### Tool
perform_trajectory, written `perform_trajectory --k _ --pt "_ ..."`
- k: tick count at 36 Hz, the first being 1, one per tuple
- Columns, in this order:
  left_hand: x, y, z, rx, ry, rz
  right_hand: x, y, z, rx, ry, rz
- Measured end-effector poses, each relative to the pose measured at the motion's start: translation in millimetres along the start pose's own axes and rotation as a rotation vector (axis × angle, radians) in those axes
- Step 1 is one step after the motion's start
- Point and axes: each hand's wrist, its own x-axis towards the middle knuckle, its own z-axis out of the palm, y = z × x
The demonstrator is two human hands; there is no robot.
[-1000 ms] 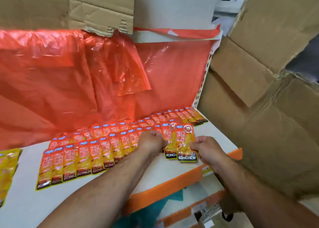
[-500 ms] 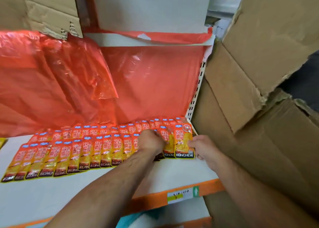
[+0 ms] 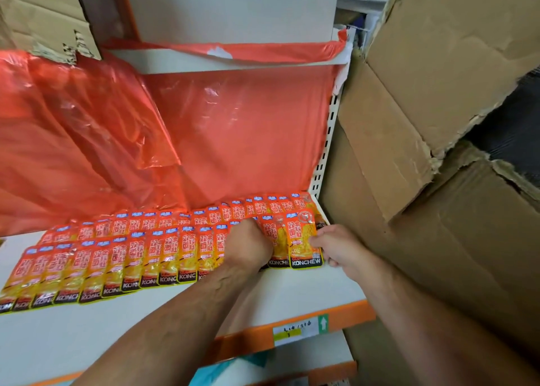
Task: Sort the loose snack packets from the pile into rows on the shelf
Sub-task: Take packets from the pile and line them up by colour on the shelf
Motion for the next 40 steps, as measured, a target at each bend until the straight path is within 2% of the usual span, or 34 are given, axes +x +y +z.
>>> perform_trajectory --k 9,14,21,32,40 --pt "-7.5 0.9 -7.5 0.022 -0.030 0.041 3.7 -7.6 0.6 -0.025 -0.038 0.028" --pt "-13.8 -1.1 -16.0 0.213 0.096 0.192 6.6 -10.8 6.6 -0.063 -0.040 0.008" --pt "-11.1 -11.5 -20.8 0.360 0.178 0.344 10.8 -12.0 18.4 -0.331 0.118 -0.053" --pt "-10.9 -20.9 -24.2 0.363 0.172 0.351 8.1 -16.9 26.0 -0.646 0.221 -0.126" --pt "-12.1 -22.0 -31.6 0.458 0.152 0.364 -4.8 -26.4 25.2 -0.812 0.305 -0.176"
